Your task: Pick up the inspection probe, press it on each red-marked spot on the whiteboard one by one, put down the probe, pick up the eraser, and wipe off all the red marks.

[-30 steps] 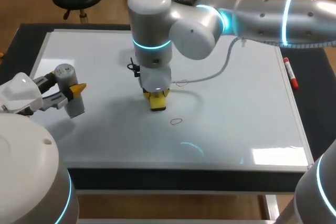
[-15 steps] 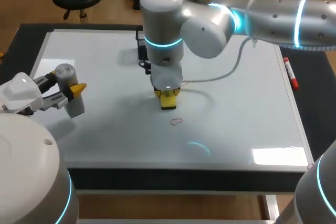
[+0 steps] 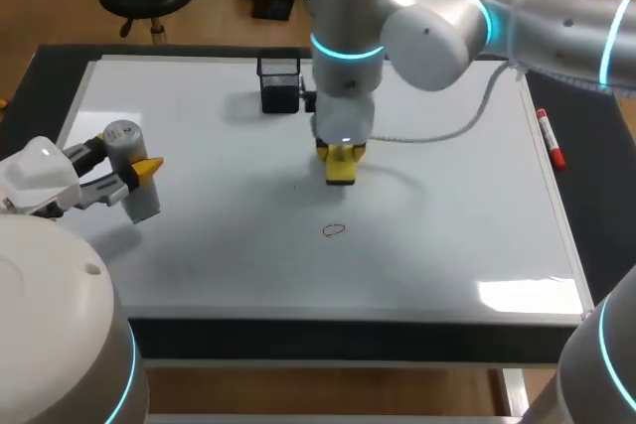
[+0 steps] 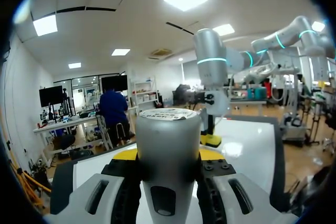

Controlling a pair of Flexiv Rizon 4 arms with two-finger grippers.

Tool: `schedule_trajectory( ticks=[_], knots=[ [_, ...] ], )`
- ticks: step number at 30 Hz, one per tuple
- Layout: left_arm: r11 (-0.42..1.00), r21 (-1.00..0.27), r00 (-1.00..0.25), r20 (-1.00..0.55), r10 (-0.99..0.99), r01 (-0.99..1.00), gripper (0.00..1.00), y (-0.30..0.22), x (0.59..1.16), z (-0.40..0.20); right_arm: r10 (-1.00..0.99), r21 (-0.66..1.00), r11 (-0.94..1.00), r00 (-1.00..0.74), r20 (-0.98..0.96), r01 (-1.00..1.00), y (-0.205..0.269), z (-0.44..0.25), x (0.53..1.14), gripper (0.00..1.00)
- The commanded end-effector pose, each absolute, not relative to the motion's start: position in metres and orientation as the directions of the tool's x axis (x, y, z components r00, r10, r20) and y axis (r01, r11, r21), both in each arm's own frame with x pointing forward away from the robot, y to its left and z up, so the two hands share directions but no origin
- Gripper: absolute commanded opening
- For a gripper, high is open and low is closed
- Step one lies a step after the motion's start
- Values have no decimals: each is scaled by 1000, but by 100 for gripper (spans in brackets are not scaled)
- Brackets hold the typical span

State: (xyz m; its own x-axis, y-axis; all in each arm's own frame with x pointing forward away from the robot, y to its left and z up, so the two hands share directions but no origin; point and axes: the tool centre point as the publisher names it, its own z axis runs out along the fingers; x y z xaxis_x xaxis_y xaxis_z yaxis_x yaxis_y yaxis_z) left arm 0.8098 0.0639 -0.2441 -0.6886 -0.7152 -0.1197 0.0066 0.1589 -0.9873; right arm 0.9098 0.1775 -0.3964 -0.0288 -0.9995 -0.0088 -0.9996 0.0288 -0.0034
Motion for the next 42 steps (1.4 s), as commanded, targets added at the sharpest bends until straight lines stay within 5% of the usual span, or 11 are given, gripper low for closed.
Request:
schedule_trajectory(
  ticks=[1, 25, 42],
  knots=[
    [160, -987, -682, -122, -721, 8, 0, 61, 811, -244, -998, -13, 58, -58, -27, -998, 145, -386, 914, 0],
    [160, -987, -682, -122, -721, 8, 0, 61, 811, -244, -880, -52, 473, -474, 3, -879, -43, -370, 915, 0],
    [160, -987, -682, -122, -721, 8, 0, 61, 811, -244, -763, -34, 646, -646, 5, -763, -115, -378, 877, 0]
  ],
)
